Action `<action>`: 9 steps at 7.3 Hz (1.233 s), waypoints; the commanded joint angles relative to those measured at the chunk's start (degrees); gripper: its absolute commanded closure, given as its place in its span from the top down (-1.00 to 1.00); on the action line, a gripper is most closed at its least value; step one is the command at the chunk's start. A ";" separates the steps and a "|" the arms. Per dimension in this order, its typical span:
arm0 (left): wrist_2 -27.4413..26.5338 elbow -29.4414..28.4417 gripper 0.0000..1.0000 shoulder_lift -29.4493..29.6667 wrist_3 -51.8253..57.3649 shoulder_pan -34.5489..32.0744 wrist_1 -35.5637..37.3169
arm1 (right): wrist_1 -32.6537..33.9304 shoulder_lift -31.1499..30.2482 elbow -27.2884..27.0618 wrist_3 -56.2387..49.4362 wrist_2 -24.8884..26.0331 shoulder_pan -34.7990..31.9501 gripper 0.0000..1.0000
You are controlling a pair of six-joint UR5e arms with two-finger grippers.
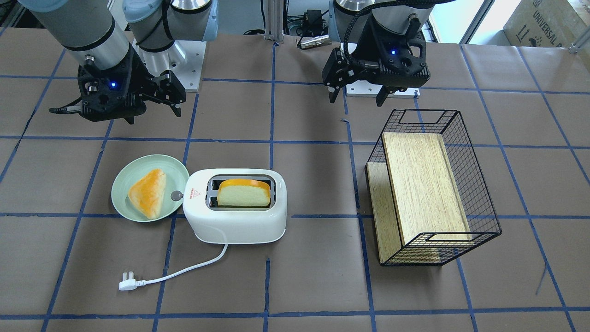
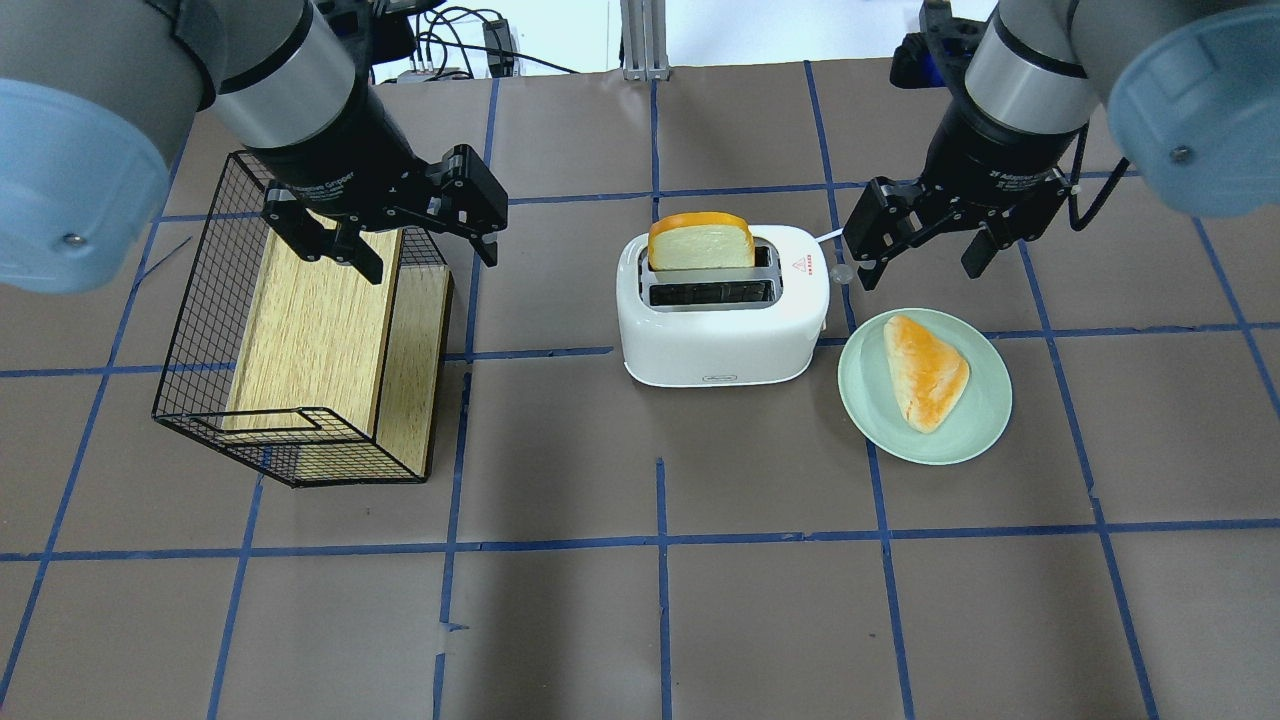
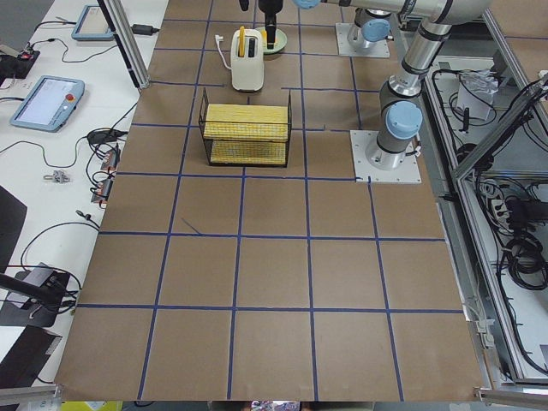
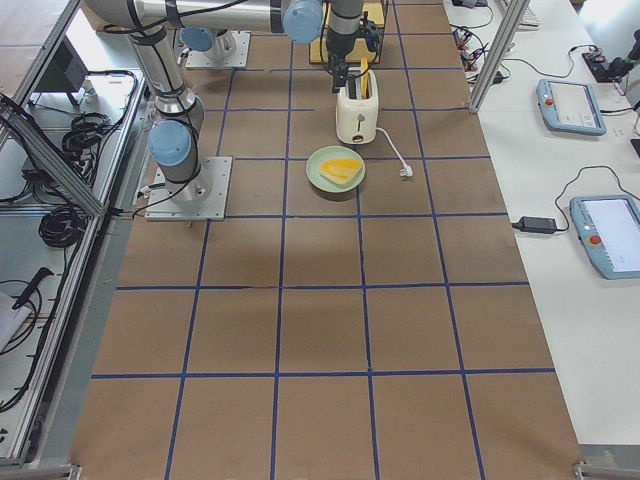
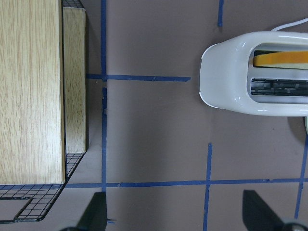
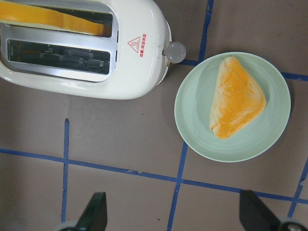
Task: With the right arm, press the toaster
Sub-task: 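Move the right gripper over the toaster's lever beside the green plate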
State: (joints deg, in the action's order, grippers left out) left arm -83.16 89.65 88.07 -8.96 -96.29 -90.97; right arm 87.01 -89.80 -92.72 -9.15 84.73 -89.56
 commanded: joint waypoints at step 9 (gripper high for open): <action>-0.07 0.00 1.00 0.00 0.09 -0.03 0.00 | 9.44 1.90 -4.47 -60.44 3.66 5.61 0.64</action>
State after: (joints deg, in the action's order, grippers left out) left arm -83.23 89.65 88.07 -8.91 -96.27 -90.96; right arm 91.04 -88.95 -95.41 -52.73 85.96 -86.37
